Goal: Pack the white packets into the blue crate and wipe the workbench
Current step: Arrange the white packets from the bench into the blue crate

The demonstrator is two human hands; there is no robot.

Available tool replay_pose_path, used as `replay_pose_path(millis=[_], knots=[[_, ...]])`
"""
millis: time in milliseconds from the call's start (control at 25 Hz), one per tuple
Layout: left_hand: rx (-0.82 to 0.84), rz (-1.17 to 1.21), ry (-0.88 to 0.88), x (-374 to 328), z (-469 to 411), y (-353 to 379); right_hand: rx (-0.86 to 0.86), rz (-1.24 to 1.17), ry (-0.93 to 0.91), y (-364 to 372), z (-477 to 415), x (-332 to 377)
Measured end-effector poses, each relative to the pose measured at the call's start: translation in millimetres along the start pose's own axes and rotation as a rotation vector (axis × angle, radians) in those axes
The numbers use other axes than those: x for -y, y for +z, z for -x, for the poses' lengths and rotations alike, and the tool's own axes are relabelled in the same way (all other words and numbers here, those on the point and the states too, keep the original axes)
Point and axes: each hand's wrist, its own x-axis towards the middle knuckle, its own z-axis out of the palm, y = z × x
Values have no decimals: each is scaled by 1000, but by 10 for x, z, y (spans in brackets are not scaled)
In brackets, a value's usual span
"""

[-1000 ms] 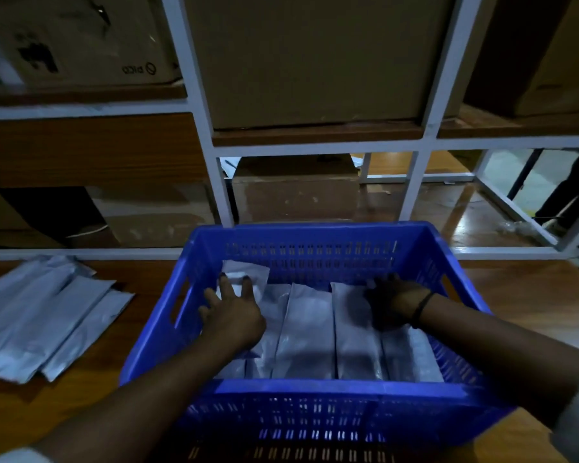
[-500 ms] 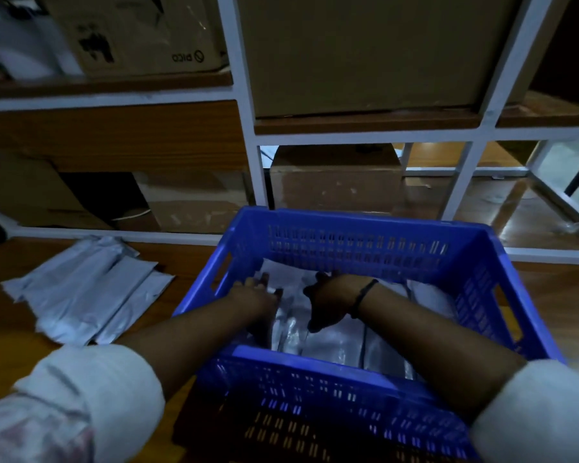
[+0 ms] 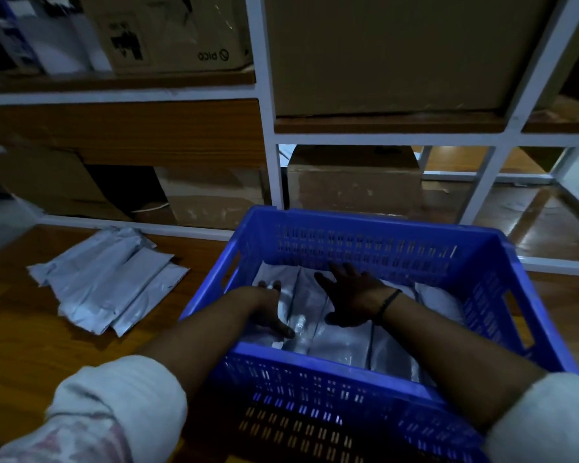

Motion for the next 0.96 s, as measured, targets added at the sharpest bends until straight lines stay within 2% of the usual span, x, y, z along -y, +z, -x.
replay_pose_path(millis=[160, 240, 360, 480, 640, 760, 960], knots=[[-31, -32, 5, -13, 67, 25, -45, -6, -37, -7, -50, 7], [-117, 25, 33, -19, 132, 13, -70, 7, -47, -65, -58, -8], [-434, 154, 65, 63, 337, -129, -158, 12, -5, -357, -95, 6], [-753, 143, 90, 327, 639, -371, -230, -83, 68, -733, -109, 203], [-956, 232, 122, 1052, 771, -519, -355, -202, 127, -1058, -271, 905], [-972, 235, 74, 1796, 691, -482, -407, -268, 142, -1220, -543, 1650], [-856, 331, 35, 2956, 459, -256, -460, -358, 156, -1452, -864, 2609]])
